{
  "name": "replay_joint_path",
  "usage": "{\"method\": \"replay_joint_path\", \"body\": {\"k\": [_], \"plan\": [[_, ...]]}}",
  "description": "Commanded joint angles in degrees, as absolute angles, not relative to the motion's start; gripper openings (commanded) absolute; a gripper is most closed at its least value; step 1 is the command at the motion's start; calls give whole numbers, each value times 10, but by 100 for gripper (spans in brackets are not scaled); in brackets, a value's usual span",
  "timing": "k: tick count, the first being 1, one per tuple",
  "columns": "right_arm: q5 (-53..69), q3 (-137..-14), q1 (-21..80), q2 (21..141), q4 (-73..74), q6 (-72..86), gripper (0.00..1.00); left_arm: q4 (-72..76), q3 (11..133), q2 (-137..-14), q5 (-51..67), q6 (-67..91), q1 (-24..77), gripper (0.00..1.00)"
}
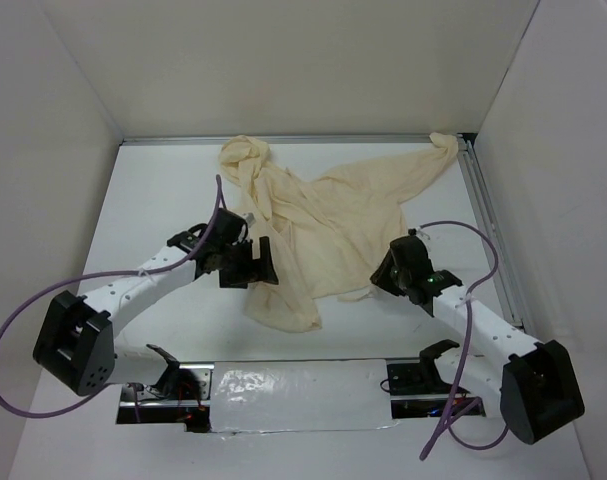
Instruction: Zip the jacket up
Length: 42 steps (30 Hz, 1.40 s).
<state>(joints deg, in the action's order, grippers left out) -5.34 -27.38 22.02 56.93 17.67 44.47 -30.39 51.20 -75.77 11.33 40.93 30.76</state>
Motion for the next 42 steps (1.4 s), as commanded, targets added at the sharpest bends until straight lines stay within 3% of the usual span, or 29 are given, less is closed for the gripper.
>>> {"method": "replay_joint_path", "body": {"k": [1, 2, 5, 6, 9, 12, 15, 19, 20, 22, 29, 35, 37, 38, 40, 42], "plan": [[-125, -309, 231, 583, 251, 470, 44, -272, 526, -773, 150, 413, 278, 99], [-140, -322, 244, 580, 272, 464, 56, -252, 522, -784, 160, 412, 263, 99], [-156, -364, 293, 575, 306, 438, 64, -214, 522, -815, 205, 409, 227, 99], [-162, -377, 312, 575, 309, 429, 74, -204, 525, -823, 213, 409, 220, 99], [-181, -444, 377, 599, 299, 401, 76, -176, 532, -866, 218, 413, 203, 97], [-170, -497, 418, 675, 277, 374, 76, -154, 543, -895, 233, 408, 188, 86], [-165, -568, 449, 773, 242, 343, 75, -139, 556, -931, 264, 399, 171, 64], [-134, -700, 476, 930, 238, 303, 57, -114, 561, -963, 291, 397, 152, 31], [-132, -719, 482, 951, 237, 286, 56, -113, 561, -968, 294, 396, 150, 13], [-140, -778, 498, 1005, 249, 272, 53, -112, 563, -976, 302, 396, 142, 0], [-125, -895, 513, 1120, 272, 258, 48, -99, 541, -959, 308, 391, 139, 0], [-181, -941, 512, 1187, 327, 290, 52, -98, 524, -927, 323, 381, 134, 0], [-203, -932, 492, 1187, 328, 319, 47, -105, 519, -916, 311, 386, 132, 0], [-207, -924, 484, 1180, 323, 329, 29, -113, 512, -909, 291, 388, 132, 0], [-220, -908, 462, 1176, 329, 346, 9, -120, 506, -904, 278, 387, 123, 0], [-239, -908, 446, 1173, 348, 364, 7, -121, 498, -897, 279, 383, 107, 0]]}}
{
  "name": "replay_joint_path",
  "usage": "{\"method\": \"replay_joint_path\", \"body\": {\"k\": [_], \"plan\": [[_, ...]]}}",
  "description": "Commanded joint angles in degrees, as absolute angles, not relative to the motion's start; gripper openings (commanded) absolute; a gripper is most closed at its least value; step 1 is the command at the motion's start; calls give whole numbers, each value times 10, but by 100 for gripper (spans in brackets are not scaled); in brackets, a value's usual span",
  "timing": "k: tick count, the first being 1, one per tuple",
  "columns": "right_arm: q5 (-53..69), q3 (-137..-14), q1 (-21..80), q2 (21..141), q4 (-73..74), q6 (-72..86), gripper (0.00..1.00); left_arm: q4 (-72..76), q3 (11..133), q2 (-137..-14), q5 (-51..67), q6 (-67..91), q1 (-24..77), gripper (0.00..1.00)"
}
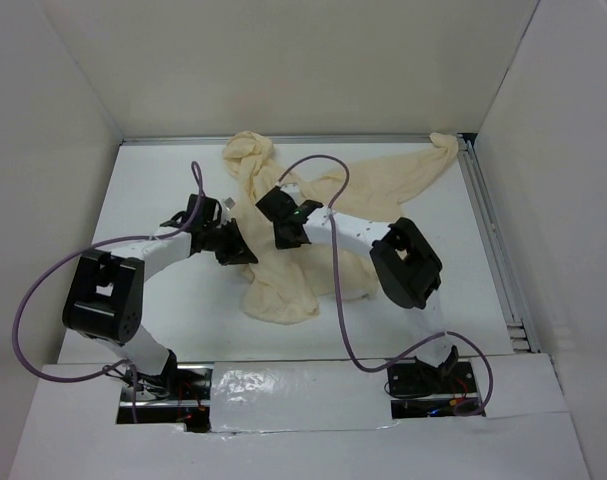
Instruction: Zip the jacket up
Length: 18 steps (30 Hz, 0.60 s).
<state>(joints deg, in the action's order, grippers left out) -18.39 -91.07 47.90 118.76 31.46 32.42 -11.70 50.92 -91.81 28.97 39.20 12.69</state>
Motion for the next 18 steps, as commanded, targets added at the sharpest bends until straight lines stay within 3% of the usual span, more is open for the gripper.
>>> {"method": "replay_joint_path", "body": {"k": [1, 6, 12, 15, 16, 18], "plan": [[-262, -896, 433, 1165, 356, 368, 7, -122, 498, -897, 279, 383, 101, 0], [-253, -806, 396, 1099, 328, 378, 0, -128, 475, -884, 267, 379, 81, 0], [-78, -692, 281, 1015, 235, 366, 2, -145, 468, -862, 248, 369, 64, 0], [-40, -666, 253, 998, 217, 345, 19, -146, 467, -851, 254, 366, 59, 0], [-40, -661, 255, 978, 211, 332, 40, -146, 469, -848, 256, 364, 59, 0], [-54, -644, 268, 947, 208, 325, 51, -149, 477, -846, 258, 363, 60, 0]]}}
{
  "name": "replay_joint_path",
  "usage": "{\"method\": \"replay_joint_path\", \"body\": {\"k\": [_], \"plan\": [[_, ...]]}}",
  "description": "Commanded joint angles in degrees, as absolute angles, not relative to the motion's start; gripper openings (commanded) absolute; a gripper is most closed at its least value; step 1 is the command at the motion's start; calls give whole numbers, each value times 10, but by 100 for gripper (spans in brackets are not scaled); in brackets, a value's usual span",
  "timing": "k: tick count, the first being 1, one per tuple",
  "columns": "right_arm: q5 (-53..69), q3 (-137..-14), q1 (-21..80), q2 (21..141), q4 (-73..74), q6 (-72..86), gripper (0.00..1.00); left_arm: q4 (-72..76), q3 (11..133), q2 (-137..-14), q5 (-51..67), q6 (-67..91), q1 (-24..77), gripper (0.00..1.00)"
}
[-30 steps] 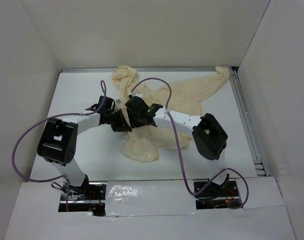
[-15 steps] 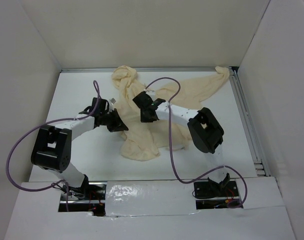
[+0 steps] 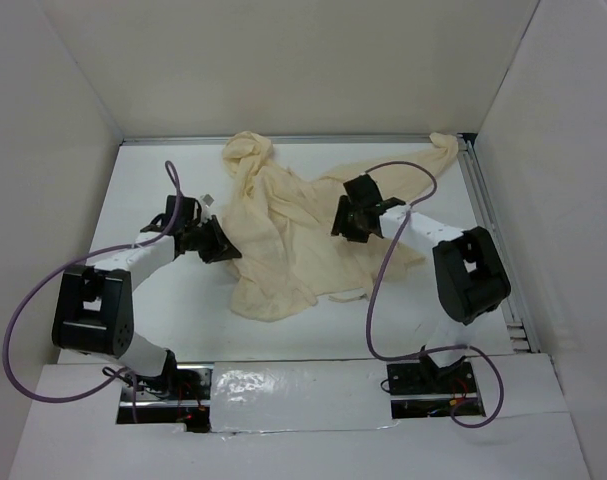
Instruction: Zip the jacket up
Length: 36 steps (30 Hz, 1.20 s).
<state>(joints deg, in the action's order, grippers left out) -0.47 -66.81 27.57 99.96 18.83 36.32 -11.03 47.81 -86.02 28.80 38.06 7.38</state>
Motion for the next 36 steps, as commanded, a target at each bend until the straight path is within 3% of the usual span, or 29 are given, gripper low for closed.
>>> {"method": "replay_joint_path", "body": {"k": [1, 7, 12, 15, 16, 17, 18, 29, 33, 36], "plan": [[-63, -643, 276, 936, 212, 323, 57, -152, 482, -846, 258, 364, 60, 0], [-129, -641, 372, 883, 230, 282, 60, -159, 502, -831, 266, 359, 69, 0], [-103, -617, 436, 858, 234, 310, 60, -173, 546, -839, 242, 326, 65, 0], [-69, -570, 457, 829, 200, 321, 59, -187, 595, -866, 256, 303, 37, 9], [-48, -561, 471, 828, 190, 323, 59, -186, 600, -867, 284, 292, 35, 34], [-41, -555, 479, 838, 179, 321, 59, -175, 599, -861, 293, 293, 35, 51], [-38, -557, 488, 849, 175, 322, 59, -164, 592, -853, 303, 295, 37, 99], [-134, -665, 536, 1012, 230, 370, 51, -237, 509, -688, 256, 343, 43, 99], [-157, -687, 541, 1045, 264, 374, 54, -242, 479, -623, 240, 369, 56, 99], [-177, -672, 549, 1035, 259, 368, 61, -253, 488, -605, 233, 375, 64, 99]]}}
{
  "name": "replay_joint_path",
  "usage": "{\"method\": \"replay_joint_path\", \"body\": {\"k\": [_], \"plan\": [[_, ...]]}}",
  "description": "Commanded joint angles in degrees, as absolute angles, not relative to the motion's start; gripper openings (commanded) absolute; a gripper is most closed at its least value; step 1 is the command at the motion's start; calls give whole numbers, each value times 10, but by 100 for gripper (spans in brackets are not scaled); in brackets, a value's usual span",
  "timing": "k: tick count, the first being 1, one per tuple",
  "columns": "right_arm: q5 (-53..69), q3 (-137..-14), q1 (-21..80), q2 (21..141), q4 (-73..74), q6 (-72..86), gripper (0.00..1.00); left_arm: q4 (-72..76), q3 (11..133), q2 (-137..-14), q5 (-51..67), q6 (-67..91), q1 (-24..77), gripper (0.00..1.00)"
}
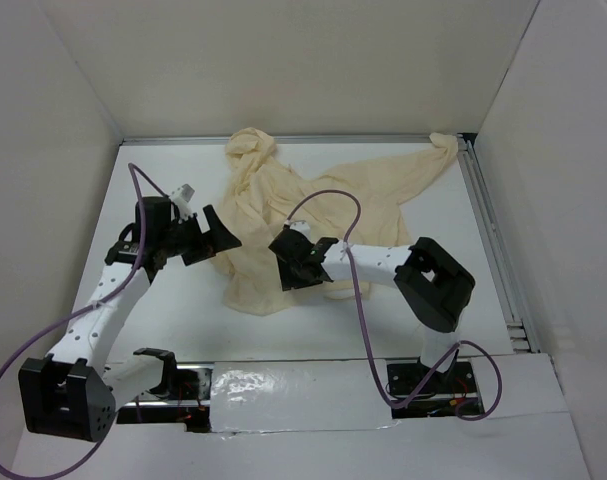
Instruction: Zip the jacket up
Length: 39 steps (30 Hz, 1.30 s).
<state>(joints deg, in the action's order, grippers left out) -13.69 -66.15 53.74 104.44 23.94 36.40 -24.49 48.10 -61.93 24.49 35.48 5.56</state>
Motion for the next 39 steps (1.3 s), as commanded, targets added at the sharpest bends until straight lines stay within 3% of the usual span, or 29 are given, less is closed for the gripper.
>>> {"method": "replay_joint_path", "body": {"k": [1, 5, 8, 12, 14, 16, 22, 29, 34, 36, 38, 39], "plan": [[-187, -670, 548, 1034, 259, 377, 62, -257, 490, -604, 233, 377, 68, 99], [-193, -659, 549, 1040, 262, 380, 62, -267, 495, -609, 222, 384, 78, 99], [-148, -646, 549, 1042, 239, 366, 55, -270, 495, -609, 209, 393, 83, 99], [-134, -632, 555, 1005, 209, 361, 29, -265, 505, -605, 208, 395, 83, 99], [-127, -631, 555, 986, 210, 358, 21, -262, 511, -606, 211, 395, 83, 99], [-120, -621, 560, 940, 205, 351, 0, -260, 526, -607, 213, 391, 85, 99], [-98, -592, 570, 863, 227, 384, 0, -265, 533, -608, 218, 390, 93, 99], [-119, -533, 632, 869, 325, 512, 0, -279, 531, -616, 231, 395, 147, 99], [-121, -530, 678, 924, 336, 566, 6, -288, 528, -645, 222, 406, 222, 99], [-160, -544, 687, 919, 365, 576, 37, -301, 537, -656, 207, 410, 241, 99], [-182, -556, 695, 880, 376, 580, 74, -316, 541, -663, 194, 417, 267, 99], [-195, -555, 697, 862, 376, 579, 83, -321, 541, -665, 188, 420, 284, 99]]}}
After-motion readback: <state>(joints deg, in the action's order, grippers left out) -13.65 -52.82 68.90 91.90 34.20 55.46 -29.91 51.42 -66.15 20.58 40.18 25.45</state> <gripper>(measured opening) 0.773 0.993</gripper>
